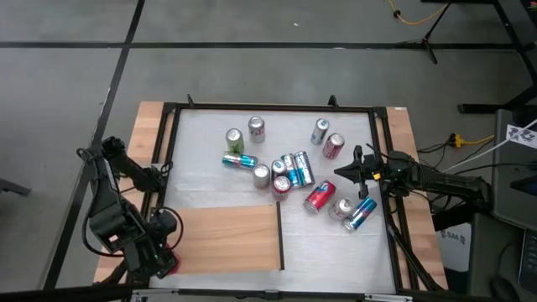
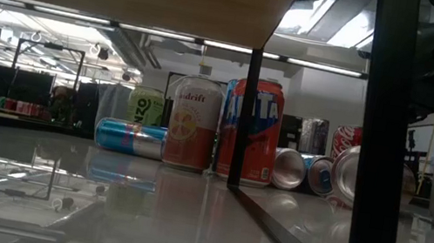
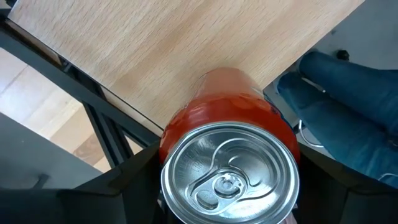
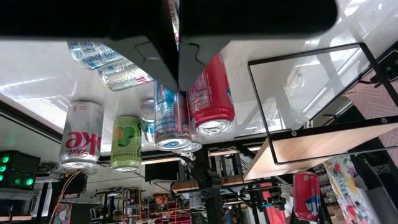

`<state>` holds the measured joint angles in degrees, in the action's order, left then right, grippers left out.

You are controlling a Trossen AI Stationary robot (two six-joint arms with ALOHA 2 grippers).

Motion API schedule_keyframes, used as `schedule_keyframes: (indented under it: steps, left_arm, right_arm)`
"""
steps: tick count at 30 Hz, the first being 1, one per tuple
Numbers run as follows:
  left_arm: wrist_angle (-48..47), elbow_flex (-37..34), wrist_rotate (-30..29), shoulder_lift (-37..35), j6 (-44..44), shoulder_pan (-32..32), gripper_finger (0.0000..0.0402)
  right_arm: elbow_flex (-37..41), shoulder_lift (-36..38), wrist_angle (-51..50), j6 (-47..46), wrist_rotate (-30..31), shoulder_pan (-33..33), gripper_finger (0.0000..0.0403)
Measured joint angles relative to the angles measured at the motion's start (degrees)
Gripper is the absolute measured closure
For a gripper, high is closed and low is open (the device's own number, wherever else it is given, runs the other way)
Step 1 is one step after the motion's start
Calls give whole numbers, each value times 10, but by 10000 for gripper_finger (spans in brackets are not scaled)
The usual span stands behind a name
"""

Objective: Place canned beverage on shelf
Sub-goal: Put the orange soda can on the shelf

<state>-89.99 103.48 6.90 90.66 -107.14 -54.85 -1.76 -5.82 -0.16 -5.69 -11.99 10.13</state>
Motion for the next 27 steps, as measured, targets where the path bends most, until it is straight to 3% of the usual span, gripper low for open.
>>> schedule_keyframes:
  steps: [15,21,27]
  left_arm:
    - [0,0,6,0,-53,0,125]
    - [0,0,12,0,-52,0,94]
    - [0,0,9,2,-53,0,87]
  right_arm:
    - [0,0,0,0,0,0,400]
    - [0,0,0,0,0,0,400]
    - [0,0,0,0,0,0,400]
